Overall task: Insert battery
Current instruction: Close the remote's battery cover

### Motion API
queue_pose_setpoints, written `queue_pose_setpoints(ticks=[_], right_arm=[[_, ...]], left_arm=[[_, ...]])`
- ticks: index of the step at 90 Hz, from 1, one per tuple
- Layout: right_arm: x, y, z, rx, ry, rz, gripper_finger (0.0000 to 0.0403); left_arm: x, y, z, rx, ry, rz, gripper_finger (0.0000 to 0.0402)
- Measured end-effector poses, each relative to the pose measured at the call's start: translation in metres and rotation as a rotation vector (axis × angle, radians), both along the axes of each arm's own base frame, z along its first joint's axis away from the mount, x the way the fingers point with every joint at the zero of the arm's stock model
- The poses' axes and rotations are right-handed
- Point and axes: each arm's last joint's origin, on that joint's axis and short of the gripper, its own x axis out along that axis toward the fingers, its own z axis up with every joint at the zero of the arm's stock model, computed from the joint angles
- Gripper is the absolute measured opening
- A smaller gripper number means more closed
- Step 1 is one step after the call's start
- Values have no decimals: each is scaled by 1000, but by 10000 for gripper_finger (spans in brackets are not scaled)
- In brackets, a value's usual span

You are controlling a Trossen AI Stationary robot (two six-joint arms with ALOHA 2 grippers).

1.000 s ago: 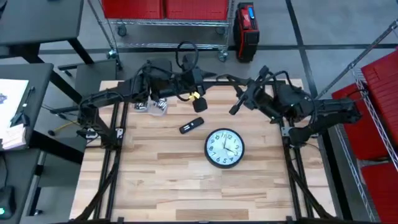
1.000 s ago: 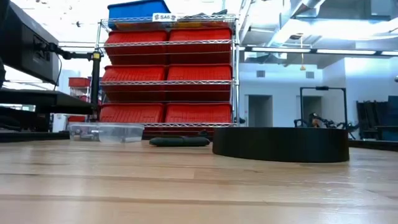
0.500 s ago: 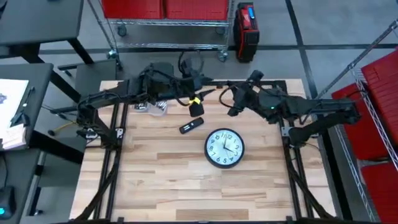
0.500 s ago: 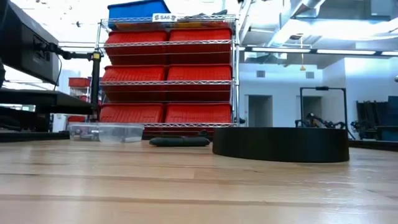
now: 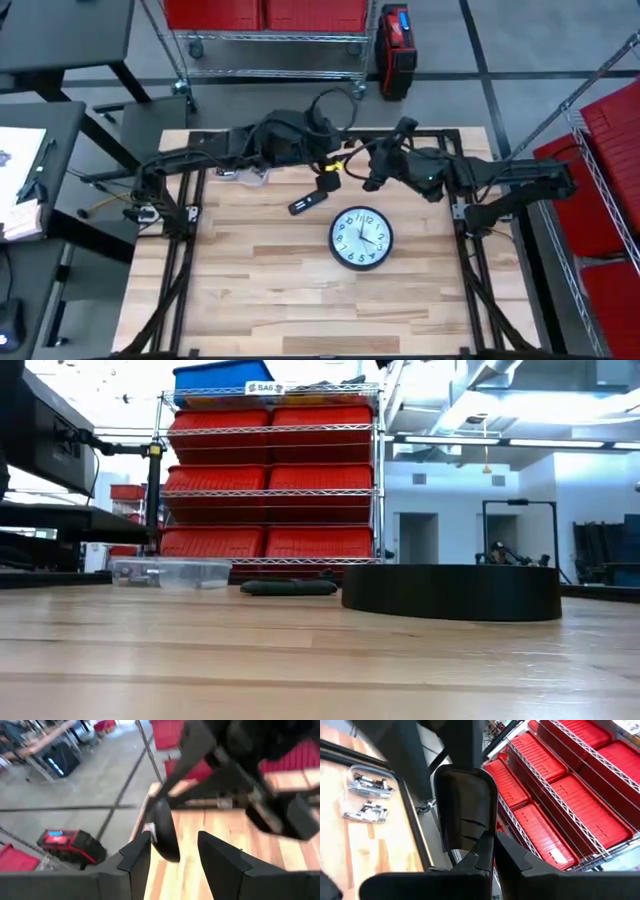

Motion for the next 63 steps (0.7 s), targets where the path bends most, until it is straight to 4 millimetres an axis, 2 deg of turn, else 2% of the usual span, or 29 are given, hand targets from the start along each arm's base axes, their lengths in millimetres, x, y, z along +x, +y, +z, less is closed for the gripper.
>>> queue_pose_setpoints(ticks=[24, 35, 48, 63], right_arm=[[0, 5, 0, 0, -2, 16, 0], [0, 4, 0, 0, -2, 17, 0], [0, 5, 0, 6, -6, 17, 0], [-3, 12, 2, 77, -77, 49, 4]], left_arm=[[0, -1, 1, 34, 8, -10, 131], [0, 0, 1, 44, 11, -10, 96], [-1, 1, 1, 124, 59, -2, 20], [-7, 1, 2, 211, 126, -6, 10]])
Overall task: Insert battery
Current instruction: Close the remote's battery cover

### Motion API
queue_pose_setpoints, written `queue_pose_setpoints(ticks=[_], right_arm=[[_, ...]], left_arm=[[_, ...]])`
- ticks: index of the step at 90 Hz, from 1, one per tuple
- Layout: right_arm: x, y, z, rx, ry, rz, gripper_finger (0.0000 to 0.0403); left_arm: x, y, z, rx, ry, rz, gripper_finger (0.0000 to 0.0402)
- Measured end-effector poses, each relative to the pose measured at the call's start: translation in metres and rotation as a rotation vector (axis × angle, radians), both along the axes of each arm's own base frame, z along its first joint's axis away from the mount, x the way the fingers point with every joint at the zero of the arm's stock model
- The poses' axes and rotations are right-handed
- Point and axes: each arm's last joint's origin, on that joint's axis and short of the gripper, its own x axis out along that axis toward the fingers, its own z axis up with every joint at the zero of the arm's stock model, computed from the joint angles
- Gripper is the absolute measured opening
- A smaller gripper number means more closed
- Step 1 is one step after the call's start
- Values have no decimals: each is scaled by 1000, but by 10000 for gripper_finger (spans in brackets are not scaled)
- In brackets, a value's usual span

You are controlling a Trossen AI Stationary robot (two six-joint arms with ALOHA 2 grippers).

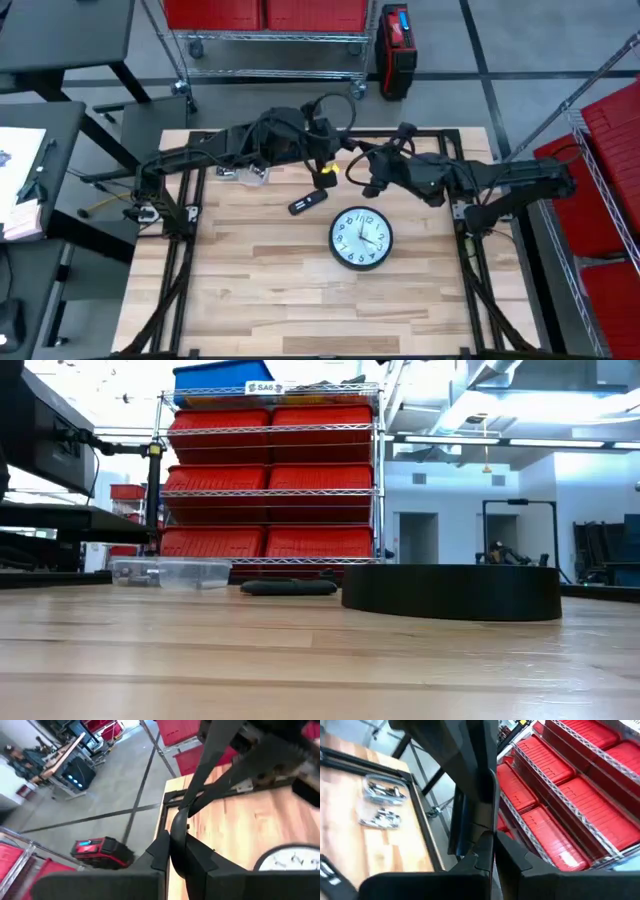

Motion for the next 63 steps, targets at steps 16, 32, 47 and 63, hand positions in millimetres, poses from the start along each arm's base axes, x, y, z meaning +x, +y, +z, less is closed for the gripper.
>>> queue_pose_setpoints(ticks=[16, 32, 47, 63], right_arm=[[-15, 3, 13, 182, -174, 129, 53], [-42, -6, 29, 381, -317, 247, 111], [-68, -13, 40, 473, -394, 276, 144], [-89, -15, 40, 540, -391, 253, 159]], left_arm=[[-12, -1, -1, 55, 109, -32, 2], [-27, -2, -3, 87, 234, -47, 1], [-45, -4, -4, 80, 335, -44, 0], [-58, -8, -6, 79, 406, 30, 0]])
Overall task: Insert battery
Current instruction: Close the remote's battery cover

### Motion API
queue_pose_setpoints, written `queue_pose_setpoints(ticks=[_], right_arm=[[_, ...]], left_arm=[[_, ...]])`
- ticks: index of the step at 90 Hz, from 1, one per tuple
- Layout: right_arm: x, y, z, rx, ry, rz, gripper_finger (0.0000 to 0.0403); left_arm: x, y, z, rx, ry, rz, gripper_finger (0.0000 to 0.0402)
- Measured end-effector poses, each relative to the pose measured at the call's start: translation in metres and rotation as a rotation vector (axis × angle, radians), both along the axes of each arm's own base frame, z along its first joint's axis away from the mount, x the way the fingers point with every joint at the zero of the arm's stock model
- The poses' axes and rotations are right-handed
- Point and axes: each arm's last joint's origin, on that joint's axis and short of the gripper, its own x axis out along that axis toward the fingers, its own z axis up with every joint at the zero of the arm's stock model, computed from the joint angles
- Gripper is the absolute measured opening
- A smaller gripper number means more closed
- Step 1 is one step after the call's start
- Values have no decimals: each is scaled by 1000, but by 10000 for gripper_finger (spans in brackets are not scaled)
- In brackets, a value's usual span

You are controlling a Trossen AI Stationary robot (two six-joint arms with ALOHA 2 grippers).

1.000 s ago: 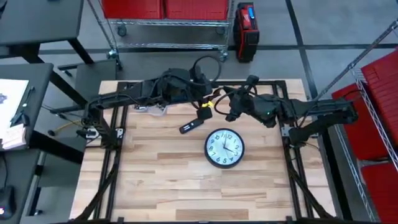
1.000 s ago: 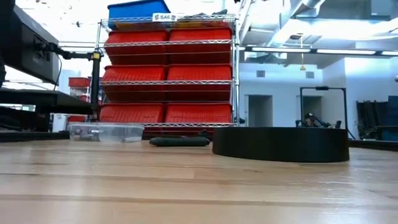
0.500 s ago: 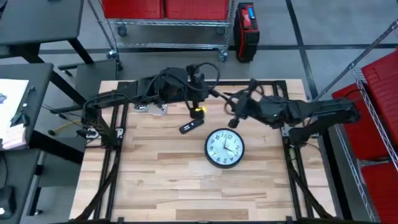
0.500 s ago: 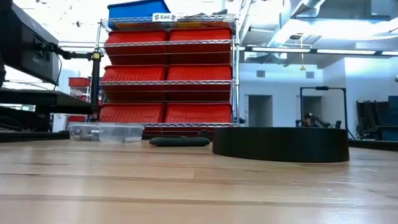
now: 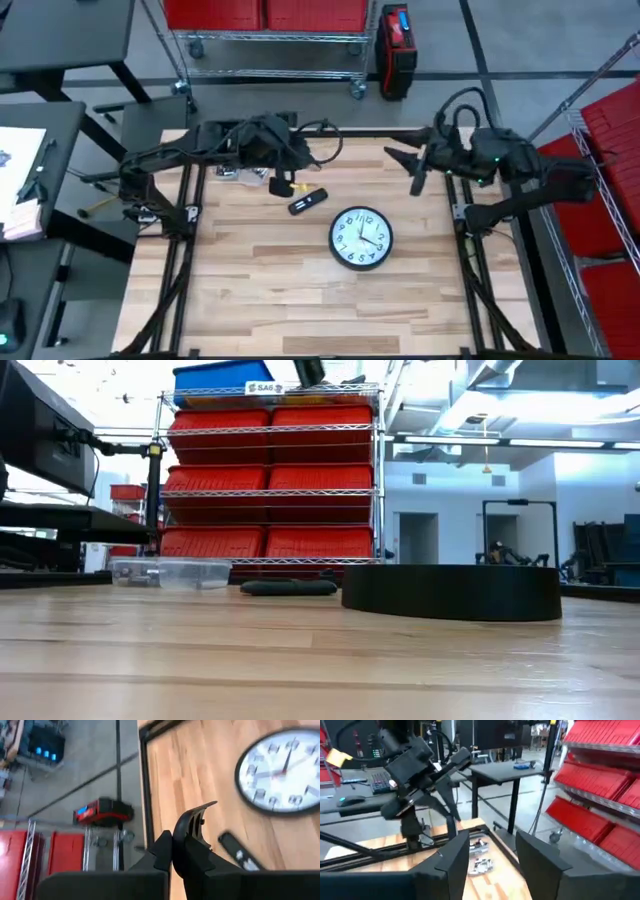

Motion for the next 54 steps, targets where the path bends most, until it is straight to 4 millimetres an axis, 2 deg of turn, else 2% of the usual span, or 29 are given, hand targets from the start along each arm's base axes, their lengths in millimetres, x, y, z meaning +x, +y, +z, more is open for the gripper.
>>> queue_pose_setpoints(ticks=[12, 24, 42, 54], right_arm=[[-11, -1, -1, 22, 15, -1, 160], [-13, -1, -2, 22, 32, -3, 160], [-7, -3, -5, 21, 51, -17, 160], [4, -2, -12, 18, 101, -19, 160]], left_arm=[[-9, -6, -1, -34, 20, 35, 0], [-23, -14, -6, -62, 38, 75, 0], [-54, -24, -27, -58, 28, 132, 0], [-71, -28, -50, -83, -36, 131, 0]])
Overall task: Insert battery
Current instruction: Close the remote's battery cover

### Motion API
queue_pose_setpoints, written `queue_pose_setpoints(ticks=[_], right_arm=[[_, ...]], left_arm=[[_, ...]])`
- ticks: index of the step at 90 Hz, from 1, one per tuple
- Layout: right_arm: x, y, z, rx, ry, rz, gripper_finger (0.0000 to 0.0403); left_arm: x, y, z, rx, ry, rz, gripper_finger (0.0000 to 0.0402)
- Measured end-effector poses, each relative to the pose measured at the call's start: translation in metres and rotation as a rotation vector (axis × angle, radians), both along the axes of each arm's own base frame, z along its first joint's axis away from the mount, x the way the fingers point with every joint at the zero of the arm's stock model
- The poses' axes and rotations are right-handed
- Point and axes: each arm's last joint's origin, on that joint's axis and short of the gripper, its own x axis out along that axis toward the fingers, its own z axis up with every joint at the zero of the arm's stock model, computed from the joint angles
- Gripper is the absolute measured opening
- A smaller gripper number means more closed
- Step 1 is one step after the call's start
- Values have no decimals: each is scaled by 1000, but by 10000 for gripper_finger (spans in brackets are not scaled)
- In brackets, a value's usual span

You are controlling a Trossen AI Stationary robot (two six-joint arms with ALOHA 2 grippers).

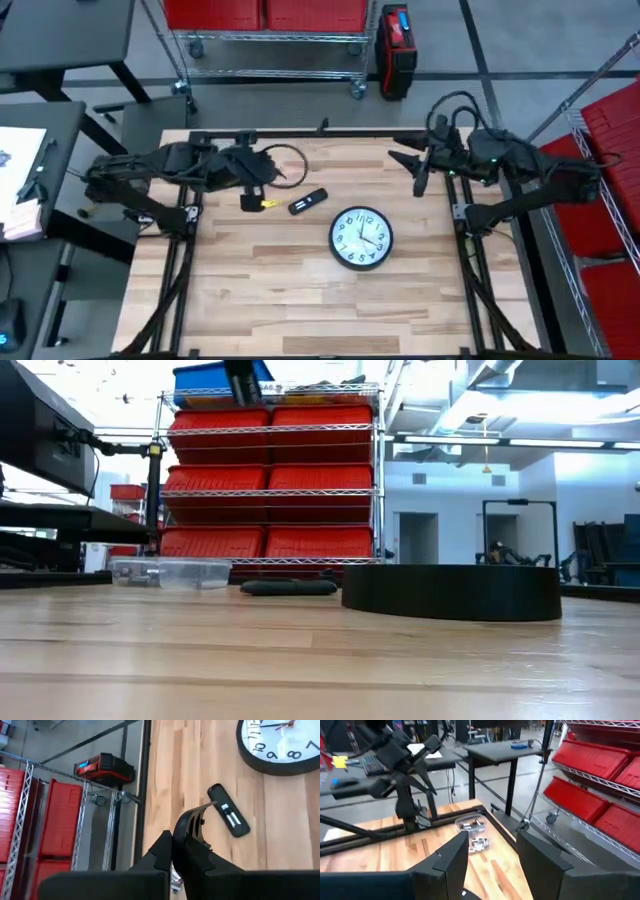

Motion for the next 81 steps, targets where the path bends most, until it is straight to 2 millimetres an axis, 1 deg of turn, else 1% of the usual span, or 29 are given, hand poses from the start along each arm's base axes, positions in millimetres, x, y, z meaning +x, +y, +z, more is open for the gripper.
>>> queue_pose_setpoints(ticks=[13, 24, 37, 48, 55, 65, 75, 81], right_arm=[[17, -1, -8, -2, 46, -11, 160], [34, -1, -18, -6, 96, -12, 160], [51, 0, -29, -8, 153, -11, 160], [61, 0, -37, -10, 184, -10, 160], [67, 1, -40, -10, 190, -9, 160], [75, 1, -45, -10, 202, -9, 159], [80, 1, -49, -12, 225, -9, 159], [81, 2, -50, -16, 230, -6, 159]], left_arm=[[-10, -2, -22, -9, -105, -12, 0], [-15, -3, -32, -10, -156, -19, 0], [-17, -2, -51, -36, -94, -51, 0], [-15, 2, -66, -61, -49, -39, 8], [-15, 4, -73, -23, 18, -67, 8], [-13, 3, -85, 31, 93, -168, 2], [-12, 3, -110, 108, 180, -227, 2], [-9, 4, -125, 155, 177, -231, 1]])
